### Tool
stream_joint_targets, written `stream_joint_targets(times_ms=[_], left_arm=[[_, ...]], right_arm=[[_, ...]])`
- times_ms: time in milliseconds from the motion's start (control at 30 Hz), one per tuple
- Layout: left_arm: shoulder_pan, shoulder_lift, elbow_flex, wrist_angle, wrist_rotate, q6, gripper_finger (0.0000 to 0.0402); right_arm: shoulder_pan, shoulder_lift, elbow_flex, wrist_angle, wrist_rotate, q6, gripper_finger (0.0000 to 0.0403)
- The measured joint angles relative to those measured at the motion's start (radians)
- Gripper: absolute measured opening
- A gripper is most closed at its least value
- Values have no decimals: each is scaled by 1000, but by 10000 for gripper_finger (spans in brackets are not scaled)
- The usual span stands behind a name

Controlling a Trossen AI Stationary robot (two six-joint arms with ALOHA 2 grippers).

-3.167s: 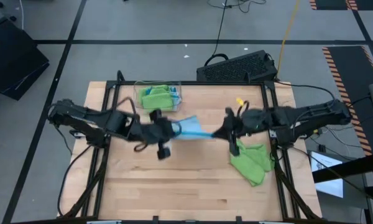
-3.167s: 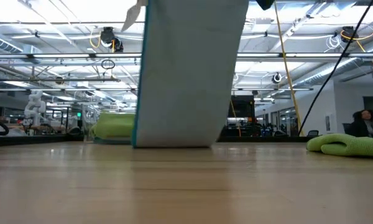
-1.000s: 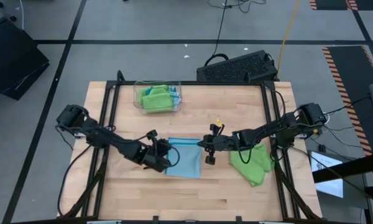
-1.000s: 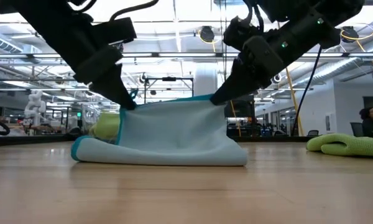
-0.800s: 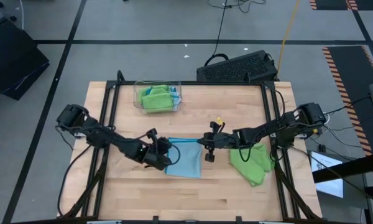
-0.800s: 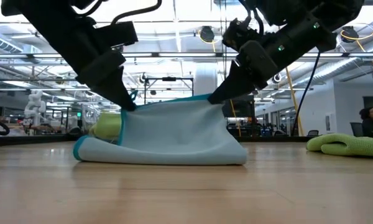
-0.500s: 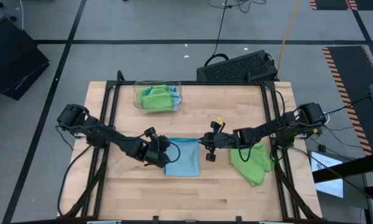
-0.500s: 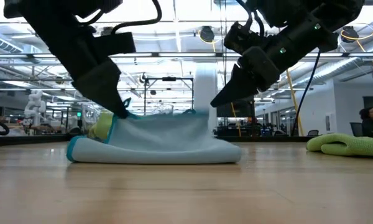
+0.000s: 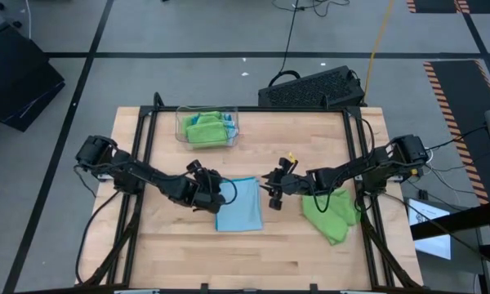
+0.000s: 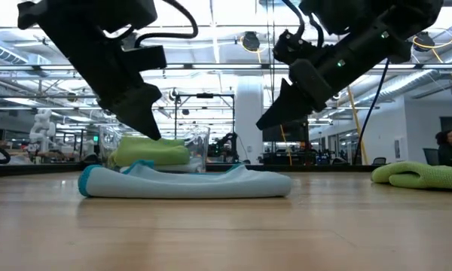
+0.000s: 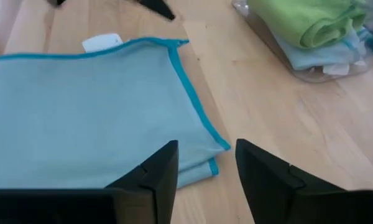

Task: Fold microfiber towels
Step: Fold the blue microfiber cloth

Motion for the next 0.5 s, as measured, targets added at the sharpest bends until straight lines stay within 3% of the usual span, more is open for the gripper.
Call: stream_joint_targets(times_ms=[167, 500], left_arm=[[-13, 0, 0, 55, 11, -28, 176], [-138, 0, 2, 249, 66, -13, 130]], right_arm=[[10, 0, -28, 42, -38, 3, 151], [16, 0, -156, 390, -108, 47, 112]])
